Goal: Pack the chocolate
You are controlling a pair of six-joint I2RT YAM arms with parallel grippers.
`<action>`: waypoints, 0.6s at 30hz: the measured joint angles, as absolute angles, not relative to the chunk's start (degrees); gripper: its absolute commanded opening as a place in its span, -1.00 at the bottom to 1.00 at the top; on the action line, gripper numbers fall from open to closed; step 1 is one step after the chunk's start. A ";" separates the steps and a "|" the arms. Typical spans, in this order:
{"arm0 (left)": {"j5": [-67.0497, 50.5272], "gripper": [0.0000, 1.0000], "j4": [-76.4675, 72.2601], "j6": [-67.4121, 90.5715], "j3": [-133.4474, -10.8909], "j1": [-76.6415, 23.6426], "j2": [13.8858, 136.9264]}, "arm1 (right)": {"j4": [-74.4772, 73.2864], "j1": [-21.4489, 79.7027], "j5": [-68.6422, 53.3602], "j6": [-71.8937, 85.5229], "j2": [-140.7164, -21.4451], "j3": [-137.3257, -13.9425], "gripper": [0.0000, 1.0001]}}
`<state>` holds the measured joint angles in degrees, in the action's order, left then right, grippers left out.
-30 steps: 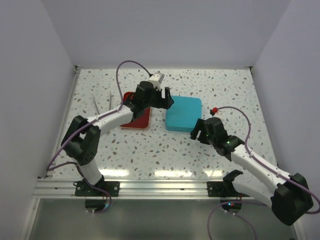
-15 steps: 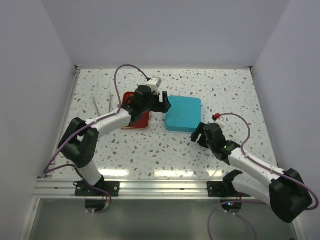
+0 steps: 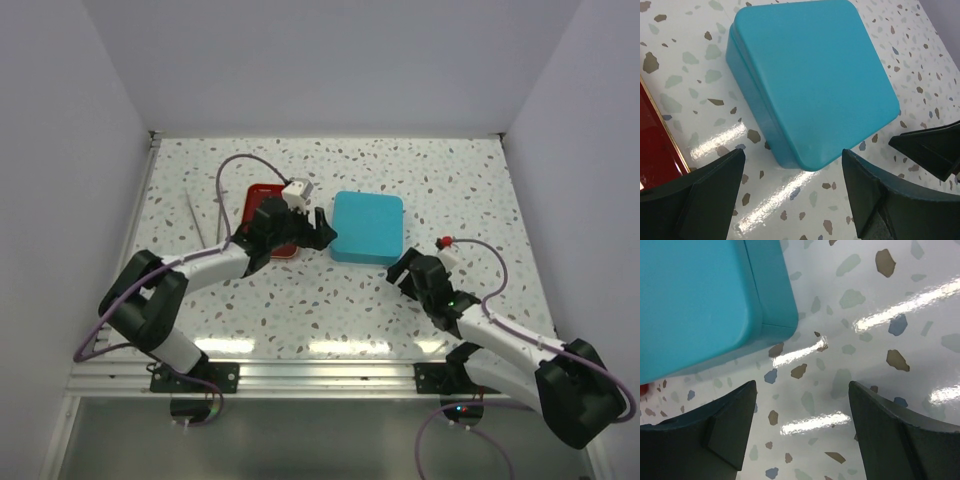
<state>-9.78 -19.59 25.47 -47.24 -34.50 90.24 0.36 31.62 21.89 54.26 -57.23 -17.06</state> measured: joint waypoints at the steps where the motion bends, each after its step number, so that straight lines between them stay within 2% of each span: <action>1: -10.20 0.68 -20.18 25.67 -46.39 -34.50 90.00 | 0.40 31.62 22.31 54.72 -56.69 -16.51 0.57; 7: -12.03 0.68 -22.96 25.93 -45.08 -34.50 89.23 | 0.25 31.62 25.71 56.42 -52.75 -15.70 0.60; 18: -15.68 0.66 -26.81 24.40 -39.94 -34.70 88.29 | 0.08 31.57 29.06 57.01 -52.97 -15.70 0.63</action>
<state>-15.68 -26.81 24.40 -39.94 -34.70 88.29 0.08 31.57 29.06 57.01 -52.97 -15.70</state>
